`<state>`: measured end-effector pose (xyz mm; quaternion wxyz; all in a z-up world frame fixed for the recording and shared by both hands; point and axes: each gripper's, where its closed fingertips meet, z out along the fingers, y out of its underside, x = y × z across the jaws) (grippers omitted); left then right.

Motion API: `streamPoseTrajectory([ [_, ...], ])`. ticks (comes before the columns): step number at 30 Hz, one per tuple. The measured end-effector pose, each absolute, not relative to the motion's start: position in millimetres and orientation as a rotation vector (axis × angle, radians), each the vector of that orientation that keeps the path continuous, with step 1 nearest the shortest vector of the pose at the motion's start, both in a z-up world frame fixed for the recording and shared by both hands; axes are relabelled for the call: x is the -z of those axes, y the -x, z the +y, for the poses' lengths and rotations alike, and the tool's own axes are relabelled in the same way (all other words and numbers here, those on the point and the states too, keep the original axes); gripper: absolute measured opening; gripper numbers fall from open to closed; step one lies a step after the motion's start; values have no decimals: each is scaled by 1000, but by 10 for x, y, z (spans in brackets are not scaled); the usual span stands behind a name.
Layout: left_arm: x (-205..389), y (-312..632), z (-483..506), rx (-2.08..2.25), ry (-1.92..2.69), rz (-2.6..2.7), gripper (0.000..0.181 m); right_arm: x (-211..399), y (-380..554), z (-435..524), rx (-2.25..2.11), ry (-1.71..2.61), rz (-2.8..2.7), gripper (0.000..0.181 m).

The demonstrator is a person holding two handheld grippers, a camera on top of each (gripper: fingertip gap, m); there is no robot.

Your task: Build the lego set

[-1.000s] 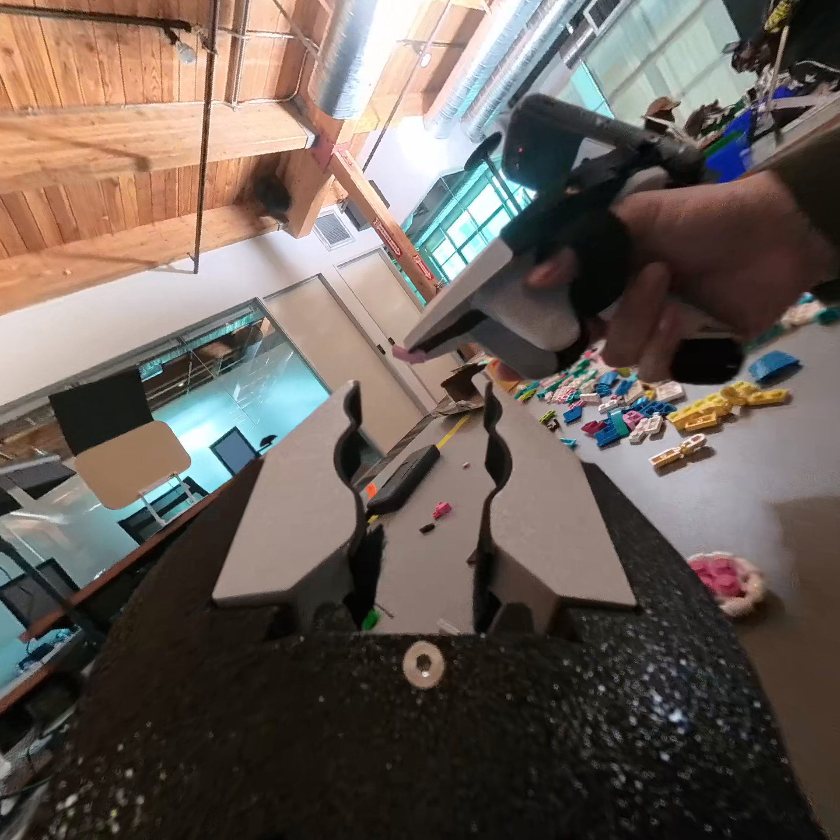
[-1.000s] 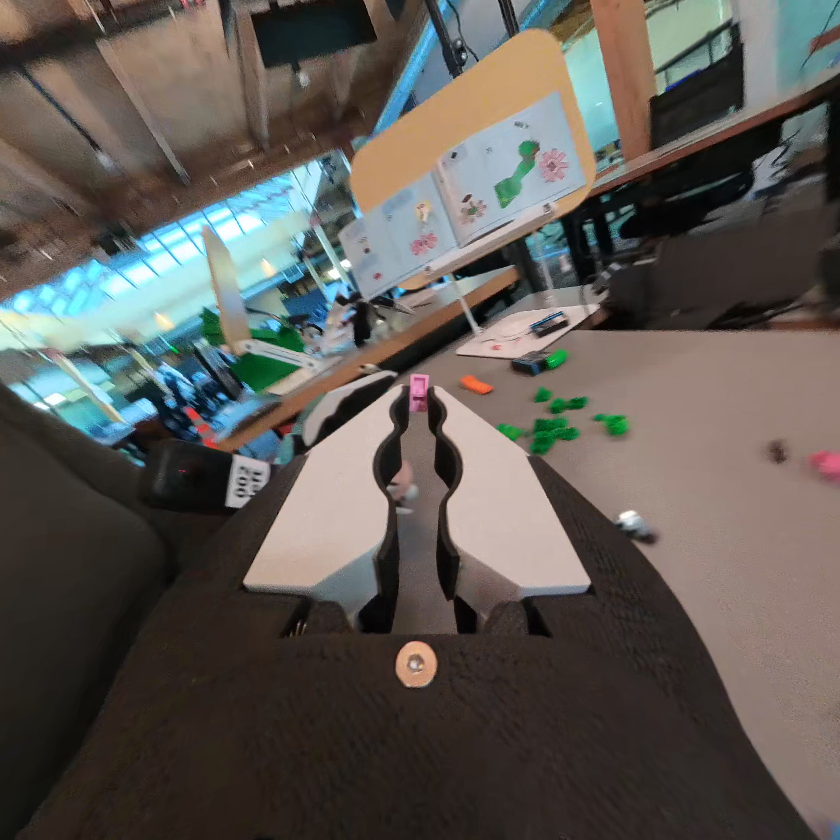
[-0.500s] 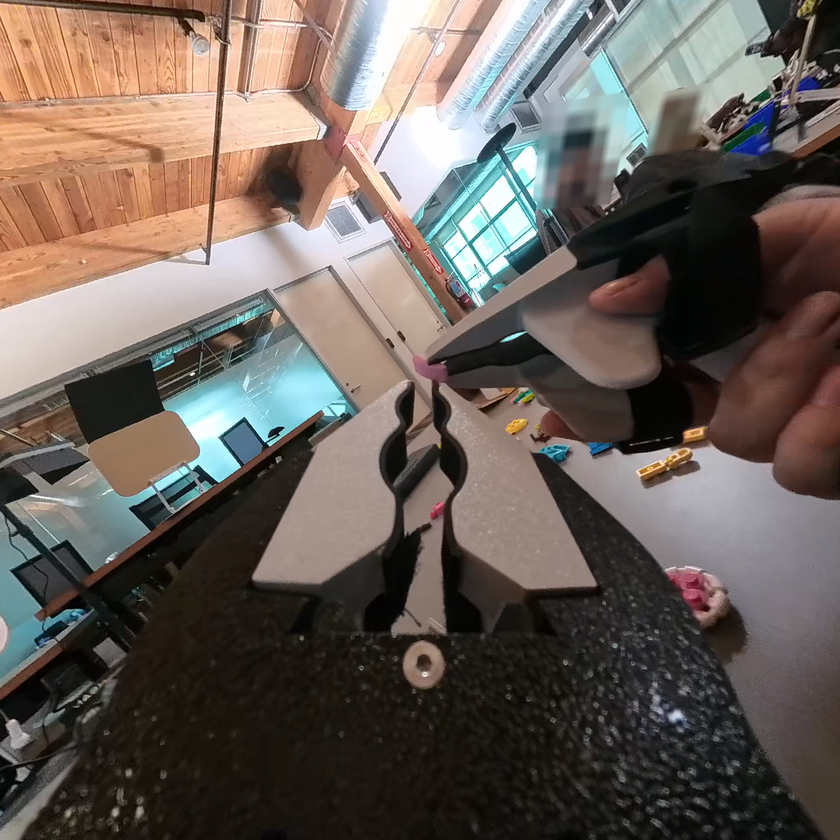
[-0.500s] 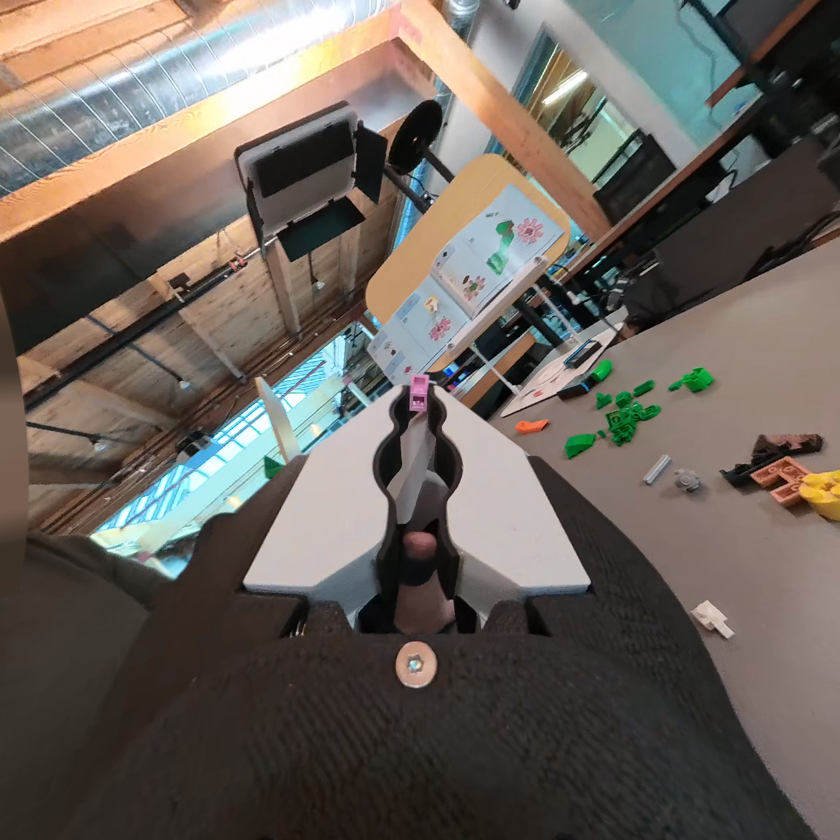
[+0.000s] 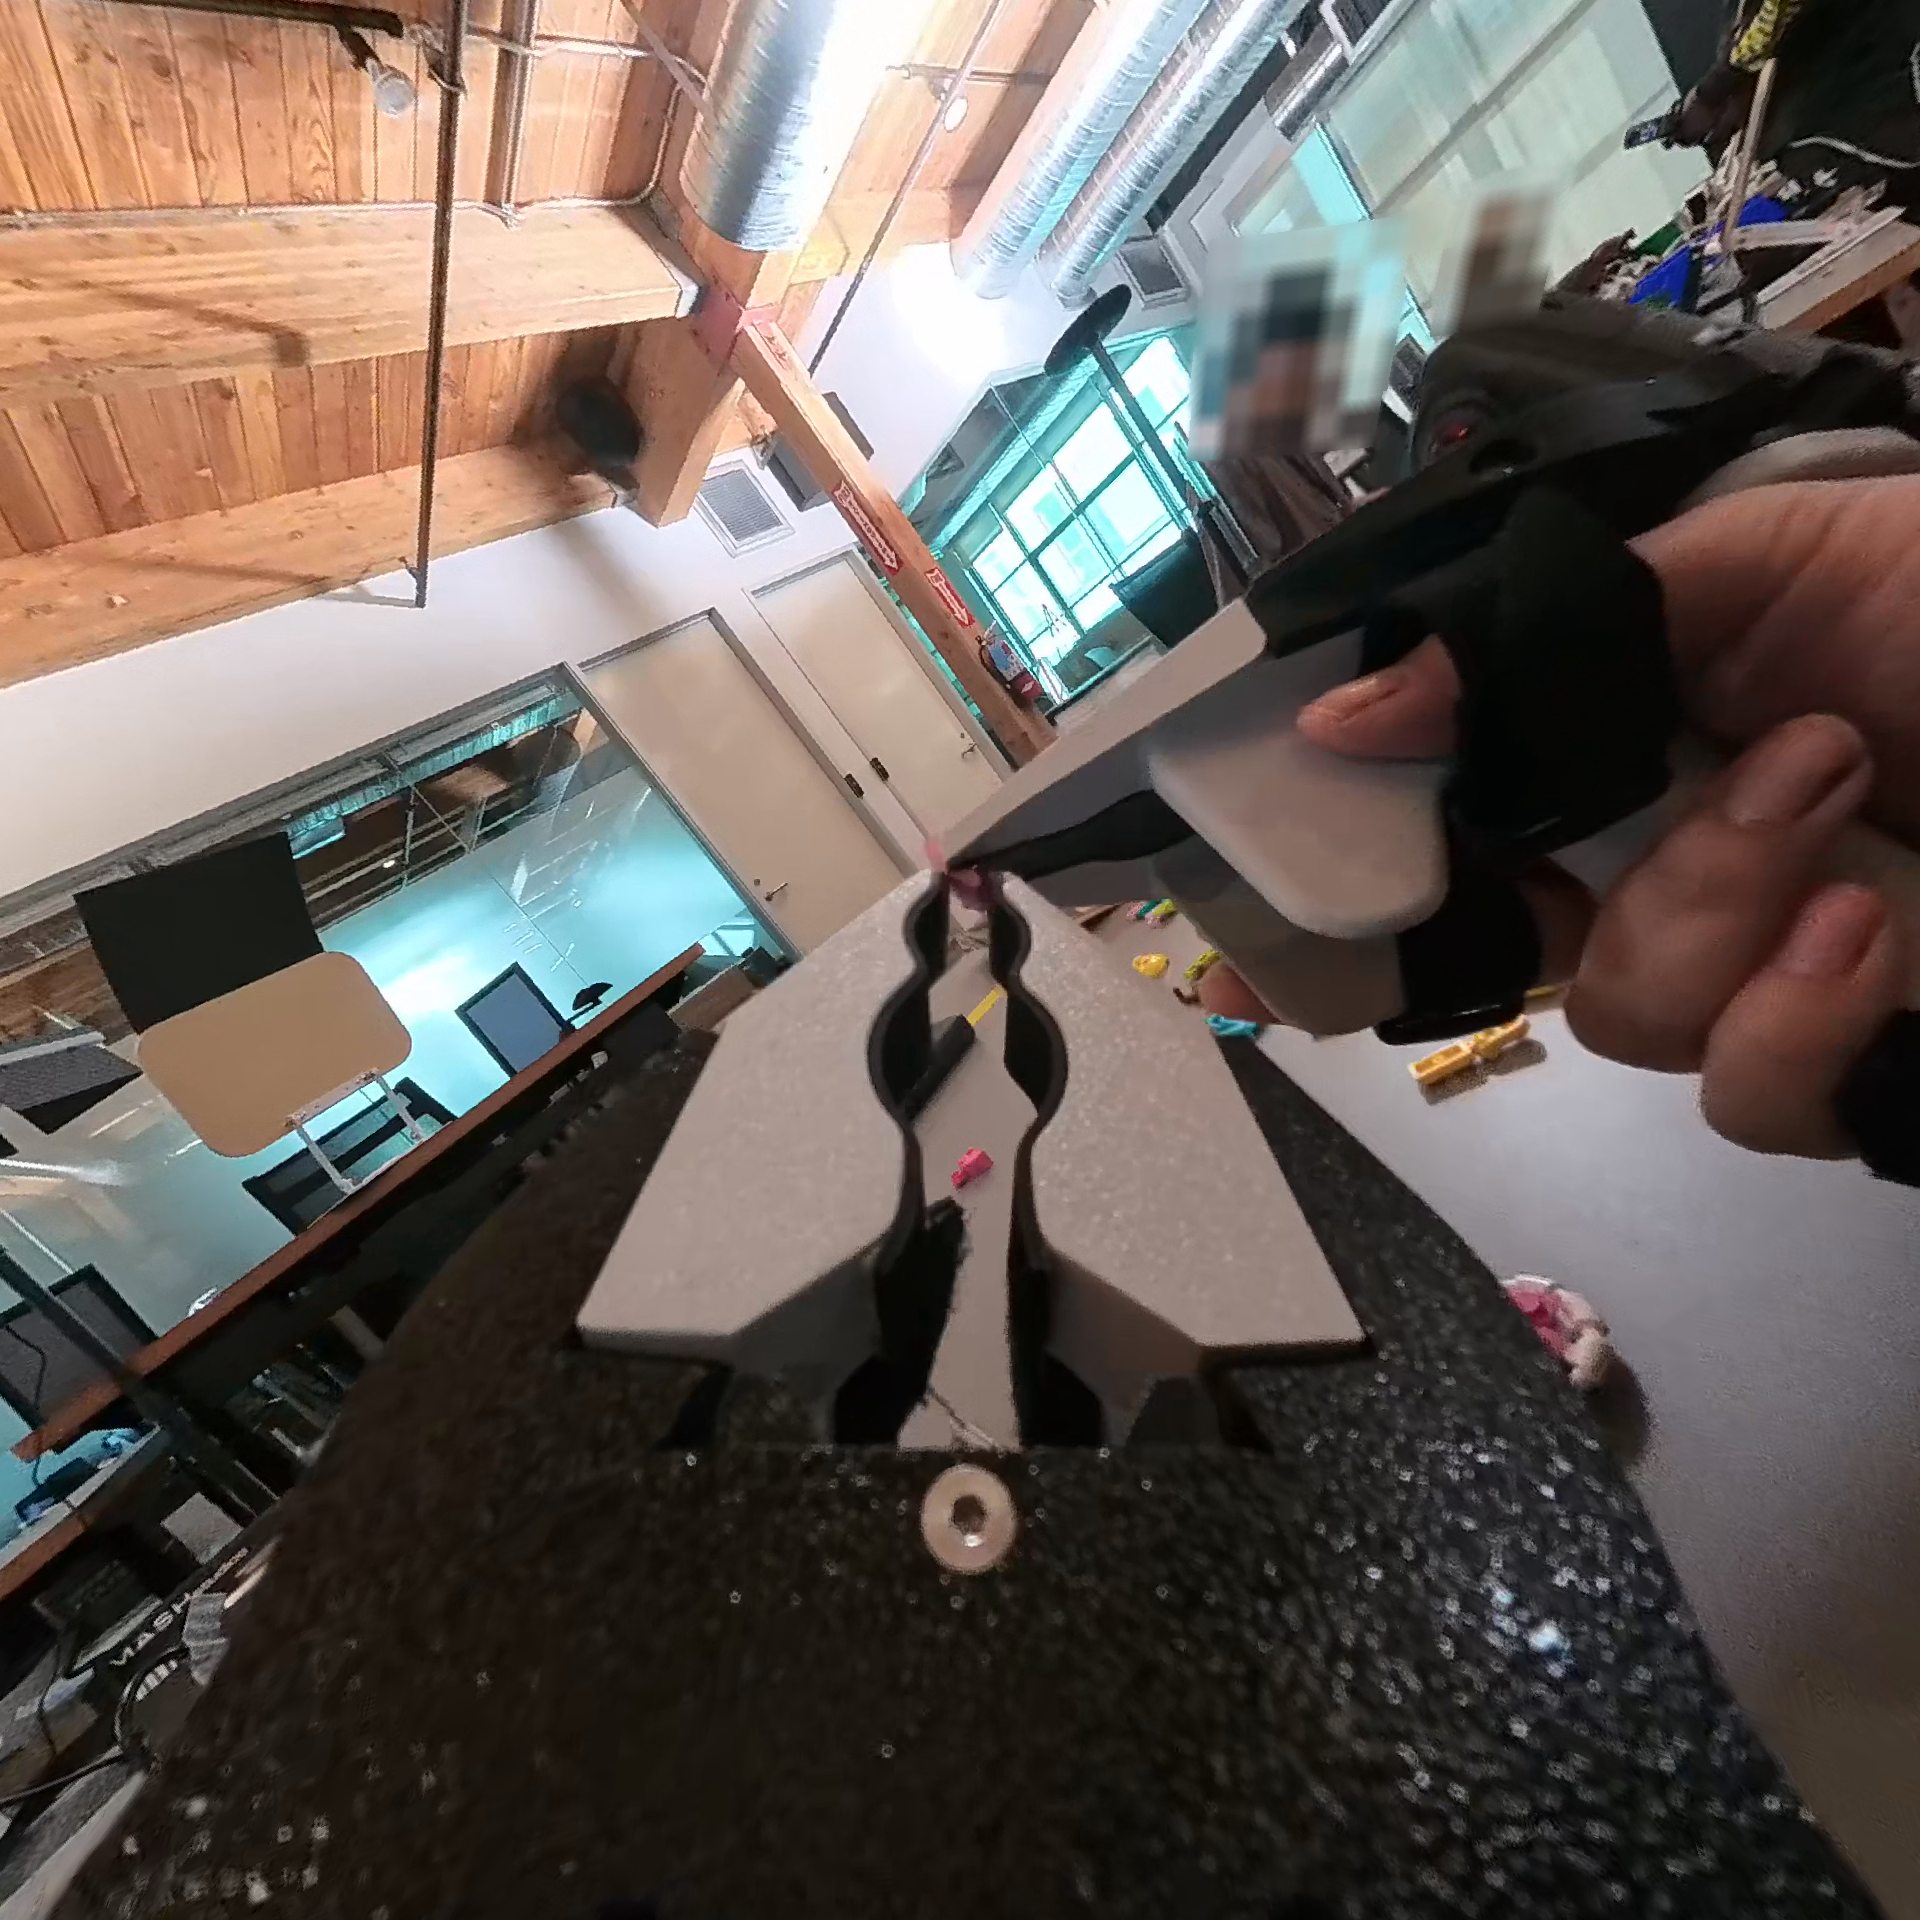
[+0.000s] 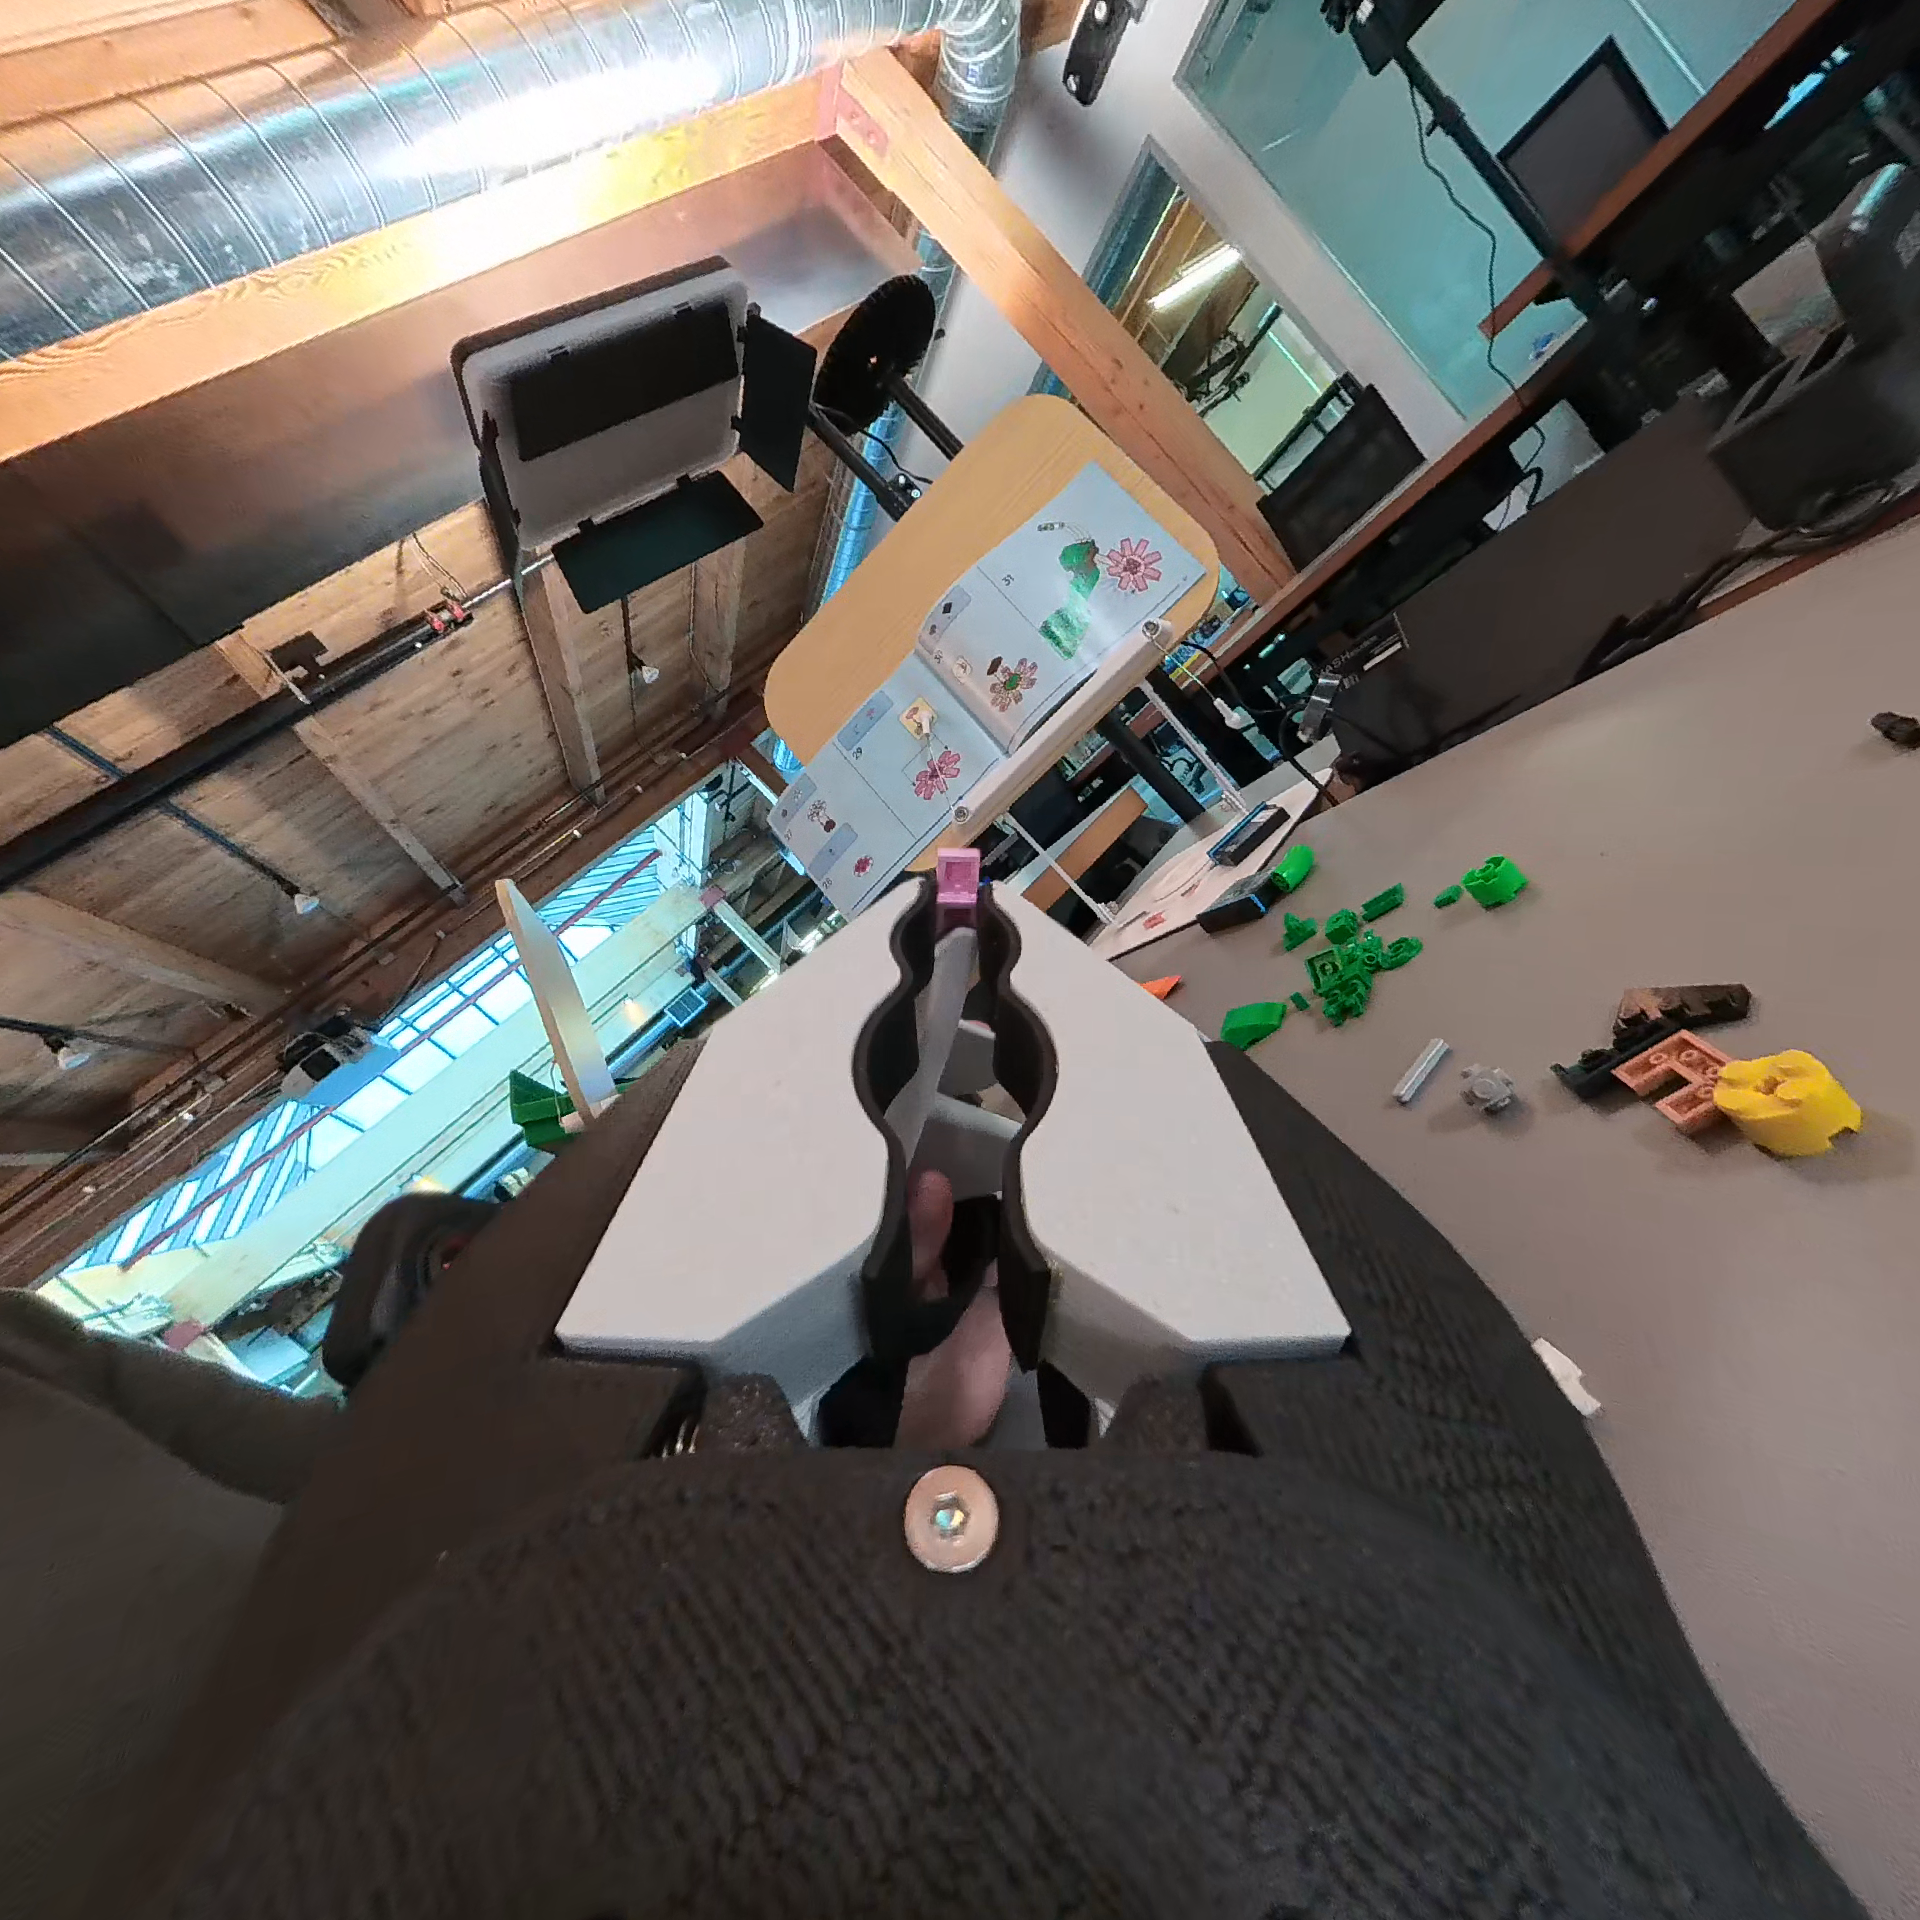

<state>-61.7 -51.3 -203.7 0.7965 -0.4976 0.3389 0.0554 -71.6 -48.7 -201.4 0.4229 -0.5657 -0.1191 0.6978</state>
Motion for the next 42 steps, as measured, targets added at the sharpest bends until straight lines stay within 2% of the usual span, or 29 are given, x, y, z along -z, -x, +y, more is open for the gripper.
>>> streamPoseTrajectory([
  [5,2069,636,-484,-64,1121,756,0,2051,707,-485,-1634,1453,-448,7],
  [9,2126,727,-439,-85,1157,784,0,2127,570,-353,-1414,1510,-654,19],
  [14,2178,839,-394,-146,1179,808,0,2974,443,-380,-919,1809,-1335,15],
  [18,2226,783,-401,-178,1169,850,0,3294,398,-361,-728,1829,-1584,13],
  [36,2268,728,-398,-200,1156,883,0,3375,479,-357,-700,1748,-1769,2],
  [42,2174,723,-436,-231,1110,863,0,2995,565,-301,-682,1566,-1868,2],
])
